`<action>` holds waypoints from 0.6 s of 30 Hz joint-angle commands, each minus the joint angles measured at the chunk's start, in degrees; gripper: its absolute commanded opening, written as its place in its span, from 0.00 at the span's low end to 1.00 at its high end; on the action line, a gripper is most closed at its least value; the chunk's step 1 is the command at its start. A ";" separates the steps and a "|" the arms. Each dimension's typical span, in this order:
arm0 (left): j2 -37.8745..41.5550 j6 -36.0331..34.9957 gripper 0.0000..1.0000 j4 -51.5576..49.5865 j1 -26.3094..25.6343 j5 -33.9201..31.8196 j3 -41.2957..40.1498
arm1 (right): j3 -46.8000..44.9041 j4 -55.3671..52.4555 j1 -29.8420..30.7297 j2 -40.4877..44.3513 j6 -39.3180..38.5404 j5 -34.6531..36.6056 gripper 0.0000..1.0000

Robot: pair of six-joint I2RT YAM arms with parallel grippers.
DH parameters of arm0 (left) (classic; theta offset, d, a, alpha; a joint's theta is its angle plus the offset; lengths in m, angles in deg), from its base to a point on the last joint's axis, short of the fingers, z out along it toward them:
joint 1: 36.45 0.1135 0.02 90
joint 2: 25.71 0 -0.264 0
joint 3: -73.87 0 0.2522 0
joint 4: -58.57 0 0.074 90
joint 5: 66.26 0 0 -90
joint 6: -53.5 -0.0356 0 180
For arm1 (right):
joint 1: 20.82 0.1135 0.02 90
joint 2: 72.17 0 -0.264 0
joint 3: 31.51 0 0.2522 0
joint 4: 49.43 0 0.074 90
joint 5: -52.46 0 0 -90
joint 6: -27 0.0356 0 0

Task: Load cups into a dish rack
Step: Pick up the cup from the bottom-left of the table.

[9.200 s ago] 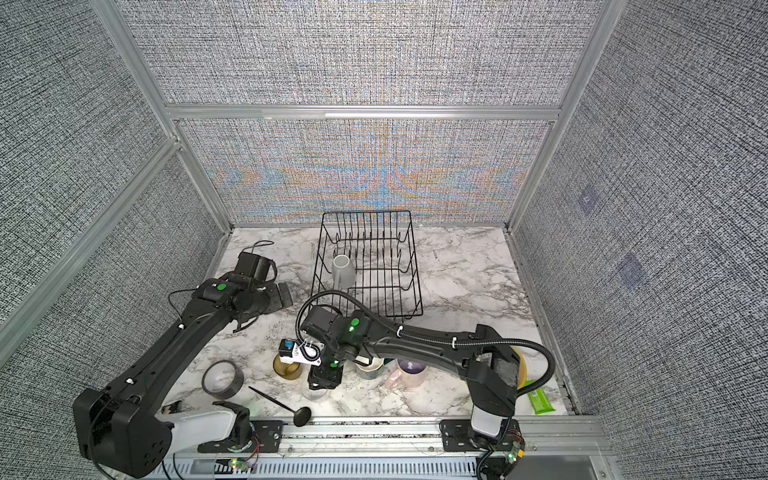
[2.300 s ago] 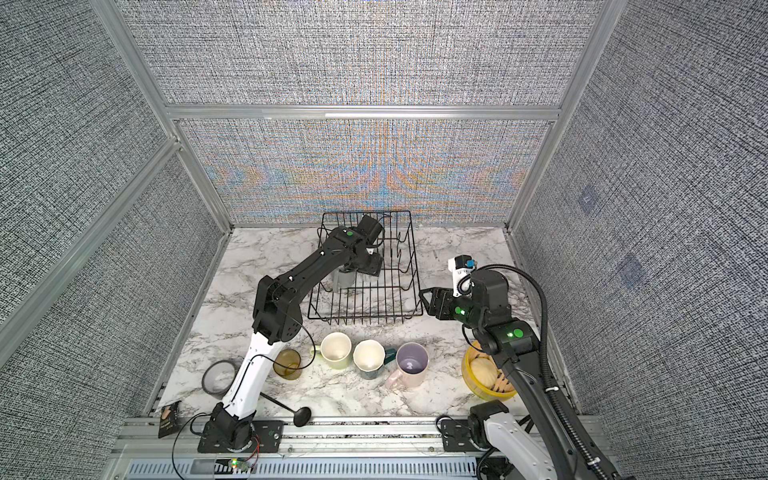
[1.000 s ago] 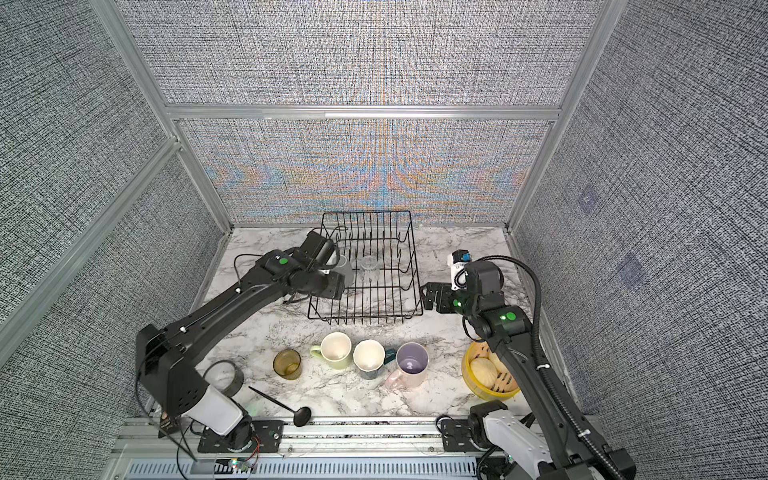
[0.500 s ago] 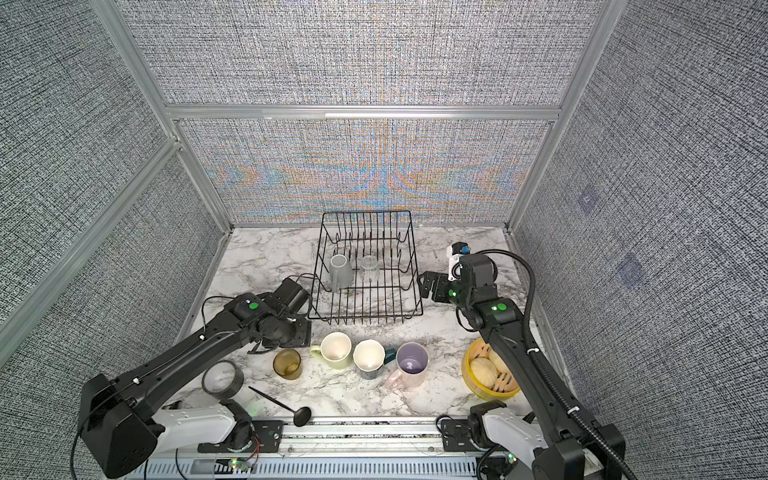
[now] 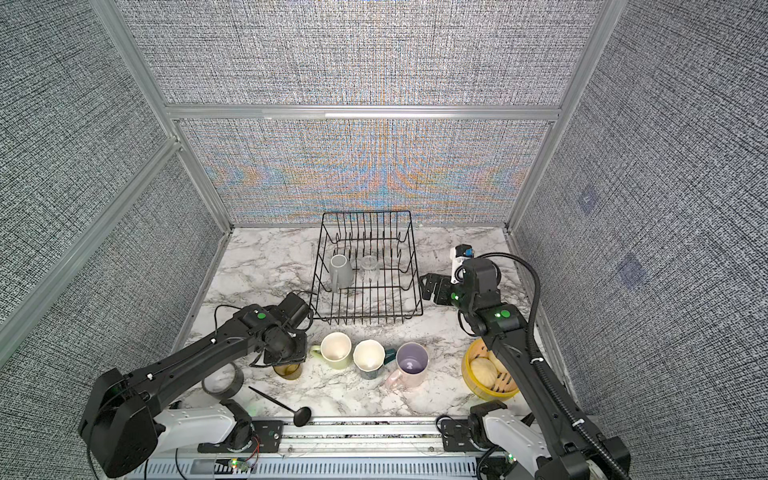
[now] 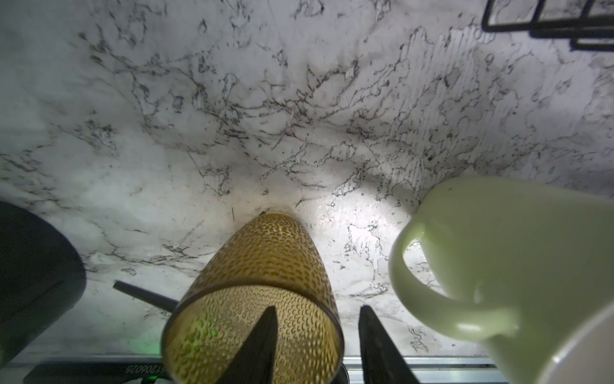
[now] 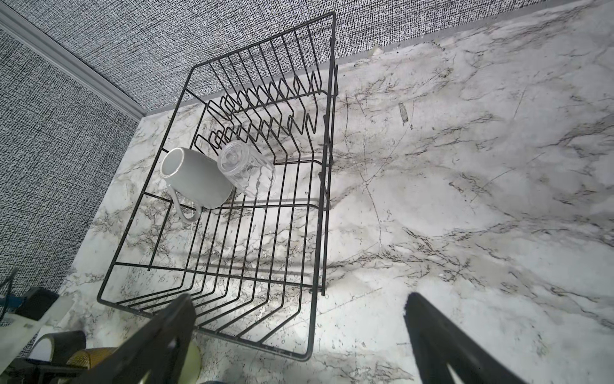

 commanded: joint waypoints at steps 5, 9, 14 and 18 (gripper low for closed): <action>-3.83 0.33 0.27 4.77 -0.16 1.24 -0.97 | 0.19 0.03 0.09 0.49 0.56 -0.06 0.99; -3.98 -0.47 0.11 4.34 -0.13 1.12 -0.30 | -0.38 0.35 0.09 1.26 1.10 0.67 0.99; -1.37 -1.42 0.00 0.52 -0.22 0.32 2.89 | -0.37 0.65 0.09 0.58 2.39 -0.12 0.99; 2.67 -2.02 0.00 -1.53 -0.22 0.39 5.60 | -3.02 5.03 0.22 1.10 5.13 -1.21 0.99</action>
